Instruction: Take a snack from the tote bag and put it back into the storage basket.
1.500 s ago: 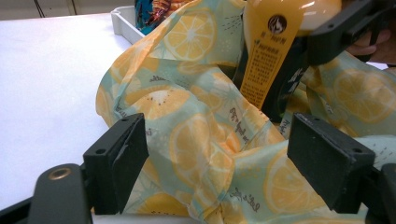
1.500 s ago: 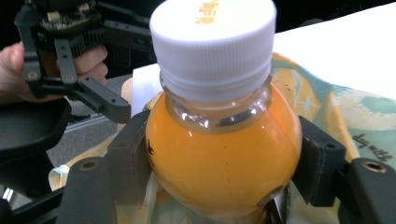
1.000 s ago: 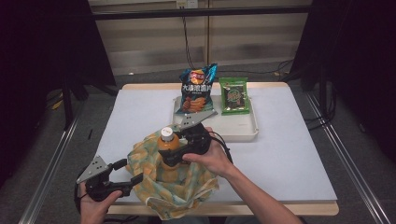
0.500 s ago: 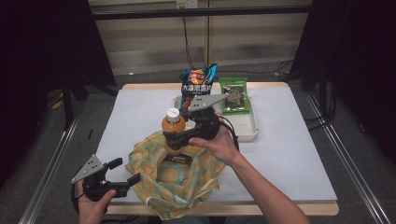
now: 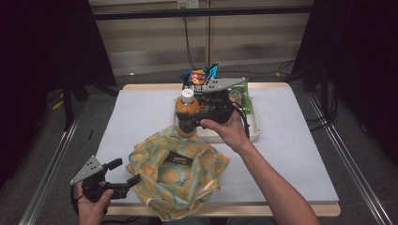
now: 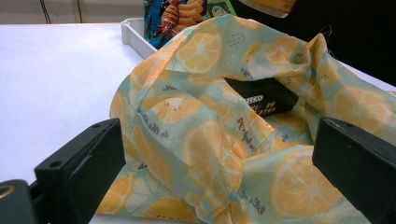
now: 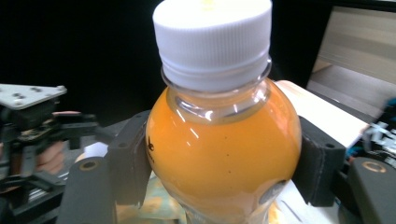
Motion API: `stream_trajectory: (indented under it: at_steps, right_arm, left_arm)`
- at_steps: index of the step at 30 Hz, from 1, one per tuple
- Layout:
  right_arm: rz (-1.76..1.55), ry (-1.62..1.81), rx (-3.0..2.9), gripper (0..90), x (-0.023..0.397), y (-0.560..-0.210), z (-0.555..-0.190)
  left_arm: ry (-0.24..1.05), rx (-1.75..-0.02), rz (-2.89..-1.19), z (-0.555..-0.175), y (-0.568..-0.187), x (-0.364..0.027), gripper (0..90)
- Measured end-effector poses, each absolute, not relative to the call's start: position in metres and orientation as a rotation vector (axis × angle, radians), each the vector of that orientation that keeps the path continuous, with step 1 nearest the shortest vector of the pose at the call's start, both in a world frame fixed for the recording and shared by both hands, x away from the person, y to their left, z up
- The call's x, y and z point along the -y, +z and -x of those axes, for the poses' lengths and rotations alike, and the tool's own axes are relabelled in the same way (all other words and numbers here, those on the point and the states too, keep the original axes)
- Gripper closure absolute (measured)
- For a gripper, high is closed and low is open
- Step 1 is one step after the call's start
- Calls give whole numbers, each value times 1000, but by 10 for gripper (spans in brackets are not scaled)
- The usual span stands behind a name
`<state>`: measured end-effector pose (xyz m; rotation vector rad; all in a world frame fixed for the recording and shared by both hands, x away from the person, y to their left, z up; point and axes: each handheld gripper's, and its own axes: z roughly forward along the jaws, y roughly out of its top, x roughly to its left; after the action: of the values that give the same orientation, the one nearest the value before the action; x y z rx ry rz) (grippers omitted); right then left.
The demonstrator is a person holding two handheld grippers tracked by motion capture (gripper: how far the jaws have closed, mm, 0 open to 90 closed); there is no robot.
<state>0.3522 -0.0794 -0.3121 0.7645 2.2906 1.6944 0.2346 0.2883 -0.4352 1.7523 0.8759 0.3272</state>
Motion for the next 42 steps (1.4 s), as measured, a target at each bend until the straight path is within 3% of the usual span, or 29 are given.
stream_trajectory:
  at_steps: [19, 42]
  right_arm:
    - [-914, 1550, -2266, 309, 93, -338, -396]
    - [-1008, 1464, -2318, 309, 95, -394, -438]
  left_arm:
    - [334, -884, -1762, -234, -436, -287, 23]
    - [319, -879, -1771, -236, -437, -287, 25]
